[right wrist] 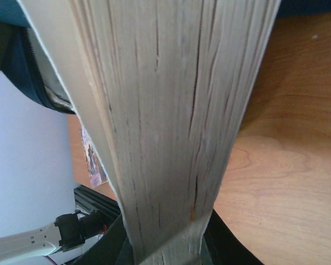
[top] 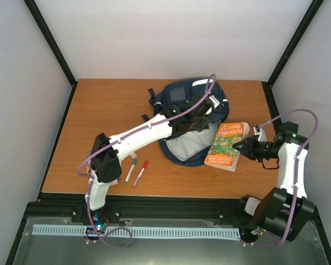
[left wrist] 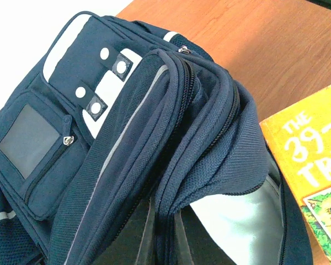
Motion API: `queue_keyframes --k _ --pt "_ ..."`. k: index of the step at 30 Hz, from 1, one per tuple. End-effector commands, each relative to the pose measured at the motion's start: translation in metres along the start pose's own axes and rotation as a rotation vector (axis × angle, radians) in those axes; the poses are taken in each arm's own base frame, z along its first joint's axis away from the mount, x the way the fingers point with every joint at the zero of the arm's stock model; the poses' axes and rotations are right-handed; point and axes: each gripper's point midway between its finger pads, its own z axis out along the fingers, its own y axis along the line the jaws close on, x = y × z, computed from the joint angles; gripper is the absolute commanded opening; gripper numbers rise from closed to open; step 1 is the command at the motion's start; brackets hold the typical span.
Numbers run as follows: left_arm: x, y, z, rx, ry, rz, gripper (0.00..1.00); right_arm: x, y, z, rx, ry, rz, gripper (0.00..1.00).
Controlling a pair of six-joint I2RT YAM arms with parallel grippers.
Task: Pack the student bag
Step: Place the book in the student bag.
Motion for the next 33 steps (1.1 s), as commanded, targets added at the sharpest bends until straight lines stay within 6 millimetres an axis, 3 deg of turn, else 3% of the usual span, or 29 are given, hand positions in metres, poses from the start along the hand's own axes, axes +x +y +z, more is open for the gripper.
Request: queue_keyframes --k 1,8,17,21,28,33 --pt "-0.04 0.019 -0.016 -0.041 -0.138 -0.113 0.01 0.004 0.0 0.008 -0.04 0.025 0.062 0.03" --pt "-0.043 0.016 -0.023 -0.009 -0.148 -0.116 0.01 0.021 0.012 0.029 -0.08 0.133 0.016 0.03" --pt "-0.052 0.011 -0.036 0.048 -0.175 -0.142 0.01 0.025 0.032 0.038 -0.176 0.189 -0.013 0.03" --pt "-0.062 0.009 -0.044 0.078 -0.207 -0.186 0.01 0.018 0.041 0.045 -0.257 0.199 -0.005 0.03" --pt "-0.066 0.011 -0.046 0.077 -0.228 -0.215 0.01 0.004 0.039 0.057 -0.315 0.238 0.002 0.03" --pt "-0.069 0.01 -0.051 0.087 -0.239 -0.219 0.01 -0.005 0.03 0.077 -0.342 0.283 -0.013 0.03"
